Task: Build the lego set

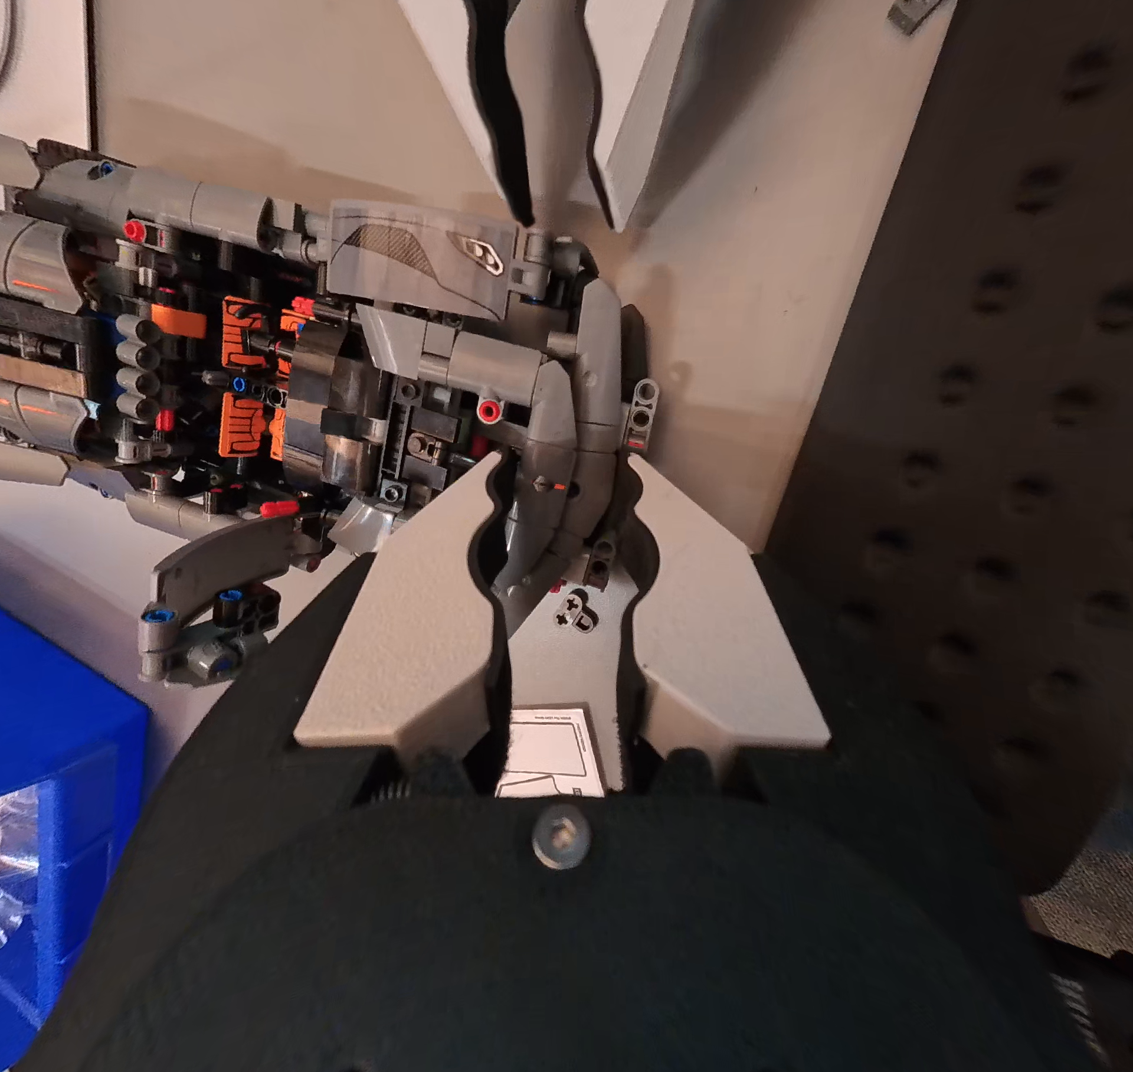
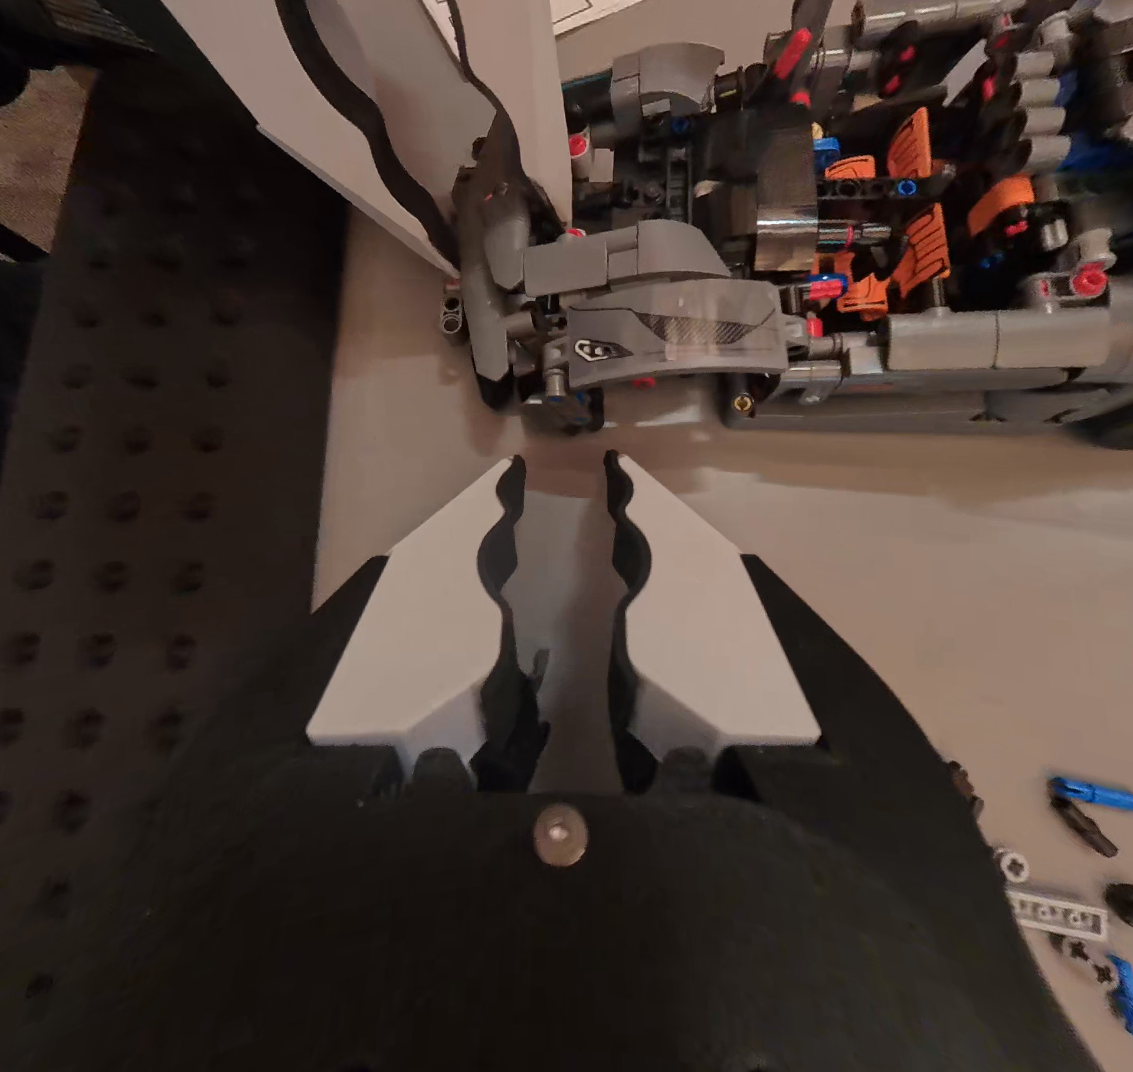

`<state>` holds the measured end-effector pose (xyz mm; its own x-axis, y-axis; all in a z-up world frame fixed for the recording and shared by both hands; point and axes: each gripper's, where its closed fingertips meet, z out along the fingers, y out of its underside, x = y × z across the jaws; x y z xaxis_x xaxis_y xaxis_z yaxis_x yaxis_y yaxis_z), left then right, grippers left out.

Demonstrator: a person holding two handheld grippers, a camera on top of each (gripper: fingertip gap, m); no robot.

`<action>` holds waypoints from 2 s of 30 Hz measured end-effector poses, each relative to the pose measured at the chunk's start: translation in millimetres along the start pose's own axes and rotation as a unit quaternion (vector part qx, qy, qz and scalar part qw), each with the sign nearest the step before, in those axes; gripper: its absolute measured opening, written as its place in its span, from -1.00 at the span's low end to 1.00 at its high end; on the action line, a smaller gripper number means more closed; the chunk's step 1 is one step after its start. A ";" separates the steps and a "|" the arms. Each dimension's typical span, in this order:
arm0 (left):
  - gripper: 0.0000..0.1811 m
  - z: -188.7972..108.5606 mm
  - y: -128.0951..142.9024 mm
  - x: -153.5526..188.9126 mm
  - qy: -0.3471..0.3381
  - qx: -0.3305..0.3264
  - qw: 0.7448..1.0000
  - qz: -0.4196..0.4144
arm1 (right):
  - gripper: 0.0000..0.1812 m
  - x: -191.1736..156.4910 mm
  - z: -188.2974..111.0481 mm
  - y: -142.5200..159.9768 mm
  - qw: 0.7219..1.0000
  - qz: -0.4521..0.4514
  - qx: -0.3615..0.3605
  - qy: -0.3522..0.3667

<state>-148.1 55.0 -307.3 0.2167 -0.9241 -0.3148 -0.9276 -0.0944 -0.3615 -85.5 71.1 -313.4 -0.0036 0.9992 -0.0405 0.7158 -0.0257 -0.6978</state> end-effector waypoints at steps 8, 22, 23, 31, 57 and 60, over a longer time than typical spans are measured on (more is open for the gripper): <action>-0.66 1.8 -2.3 -0.5 -0.012 0.017 1.000 0.005 | -0.76 0.8 10.2 -10.1 0.999 -0.047 0.002 0.015; -0.66 3.7 -4.0 -2.5 -0.016 0.025 1.000 0.003 | -0.78 3.1 -3.3 -15.7 1.000 0.014 0.020 -0.018; -0.66 3.9 -4.0 -2.6 -0.015 0.024 1.000 0.004 | -0.78 3.2 -3.9 -16.4 0.999 0.016 0.022 -0.017; -0.66 5.0 -4.8 -3.9 -0.013 0.019 1.000 0.002 | -0.78 11.0 -11.1 -22.8 0.999 -0.016 0.035 0.025; -0.67 5.8 -7.7 -3.7 0.008 0.003 1.000 0.003 | -0.88 38.5 -44.0 -39.2 0.988 -0.026 0.097 0.116; -0.68 5.1 -7.8 -3.3 0.022 -0.016 1.000 0.005 | -0.88 37.2 -41.8 -40.6 0.988 -0.023 0.103 0.112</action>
<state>-140.1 60.6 -307.9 0.1945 -0.9406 -0.2782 -0.9392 -0.0967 -0.3296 -85.5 110.6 -256.6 0.1382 0.9809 0.1367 0.5614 0.0361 -0.8268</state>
